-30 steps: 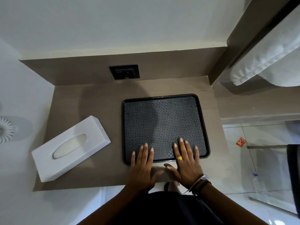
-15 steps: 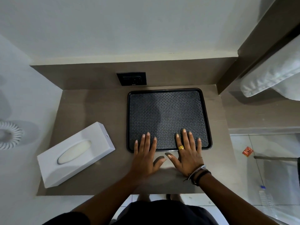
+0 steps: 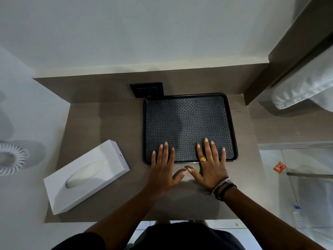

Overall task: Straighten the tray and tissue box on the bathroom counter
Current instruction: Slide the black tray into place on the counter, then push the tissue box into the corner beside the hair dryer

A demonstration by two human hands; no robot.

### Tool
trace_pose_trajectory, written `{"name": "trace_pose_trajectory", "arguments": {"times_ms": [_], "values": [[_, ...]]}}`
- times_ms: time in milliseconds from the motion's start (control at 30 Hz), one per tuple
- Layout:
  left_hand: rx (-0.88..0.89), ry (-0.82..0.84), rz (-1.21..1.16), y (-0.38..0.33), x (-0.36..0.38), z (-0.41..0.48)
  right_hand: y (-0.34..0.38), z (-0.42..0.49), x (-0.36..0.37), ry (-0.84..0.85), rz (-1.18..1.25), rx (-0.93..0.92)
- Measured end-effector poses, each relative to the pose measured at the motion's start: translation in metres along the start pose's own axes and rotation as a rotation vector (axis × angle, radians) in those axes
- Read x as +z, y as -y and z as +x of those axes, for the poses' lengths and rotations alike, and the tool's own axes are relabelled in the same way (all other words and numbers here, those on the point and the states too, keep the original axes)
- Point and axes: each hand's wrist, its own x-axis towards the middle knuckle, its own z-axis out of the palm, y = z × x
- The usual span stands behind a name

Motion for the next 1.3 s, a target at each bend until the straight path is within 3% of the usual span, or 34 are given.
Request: {"name": "trace_pose_trajectory", "arguments": {"times_ms": [100,267,400,500,667,967,1200,1300], "values": [[0.056,-0.048,-0.046,0.0,-0.01,-0.005,0.006,-0.004,-0.007,-0.076,0.013,-0.078],[0.149,-0.194,-0.165,0.026,-0.047,-0.023,0.033,-0.018,0.003,-0.127,0.091,-0.412],[0.055,-0.24,-0.129,0.079,-0.092,-0.035,0.057,-0.02,0.02,-0.057,0.04,-0.58],[-0.071,-0.167,-0.056,0.123,-0.115,-0.046,0.08,-0.015,0.026,0.002,0.02,-0.573],[-0.262,0.052,0.064,0.185,-0.117,-0.069,0.114,-0.012,0.035,0.009,0.023,-0.732],[-0.268,0.109,-0.012,0.225,-0.1,-0.103,0.166,0.003,0.035,0.058,-0.008,-0.756],[-0.306,0.313,0.095,0.242,-0.112,-0.09,0.178,0.007,0.039,0.105,-0.005,-0.67],[-0.309,0.303,0.13,0.239,-0.112,-0.089,0.179,0.009,0.041,0.138,-0.025,-0.665]]}}
